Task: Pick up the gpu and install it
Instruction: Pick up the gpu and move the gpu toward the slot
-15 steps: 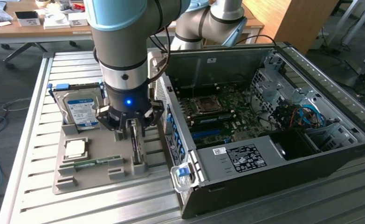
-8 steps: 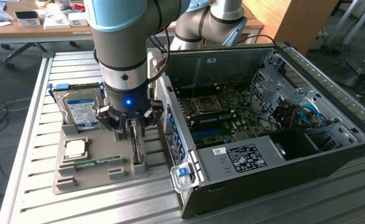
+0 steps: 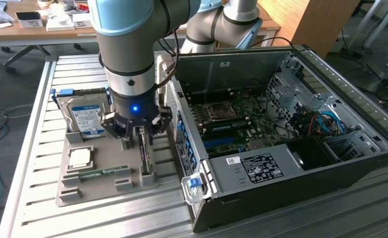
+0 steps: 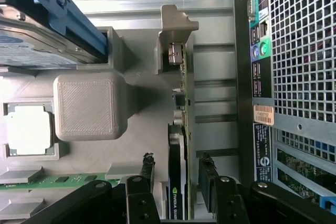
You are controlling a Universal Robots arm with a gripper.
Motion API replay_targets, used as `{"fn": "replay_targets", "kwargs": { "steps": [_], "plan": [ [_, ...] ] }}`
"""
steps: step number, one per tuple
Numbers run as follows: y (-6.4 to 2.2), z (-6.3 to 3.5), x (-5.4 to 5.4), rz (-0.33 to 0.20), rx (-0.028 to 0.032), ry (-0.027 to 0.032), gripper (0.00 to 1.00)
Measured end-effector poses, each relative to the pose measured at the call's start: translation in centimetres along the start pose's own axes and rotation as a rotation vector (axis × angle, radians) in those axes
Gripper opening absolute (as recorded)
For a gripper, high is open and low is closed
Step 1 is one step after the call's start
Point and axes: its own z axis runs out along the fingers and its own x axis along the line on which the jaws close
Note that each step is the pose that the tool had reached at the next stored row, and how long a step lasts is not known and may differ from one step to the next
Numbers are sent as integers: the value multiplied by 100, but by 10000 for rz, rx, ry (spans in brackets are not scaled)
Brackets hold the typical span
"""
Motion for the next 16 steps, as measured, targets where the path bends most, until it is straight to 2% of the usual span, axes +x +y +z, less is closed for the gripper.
{"fn": "replay_targets", "kwargs": {
  "steps": [8, 16],
  "plan": [
    [5, 84, 3, 0, -1, -1, 47],
    [5, 102, -9, 1, -1, -1, 47]
  ]
}}
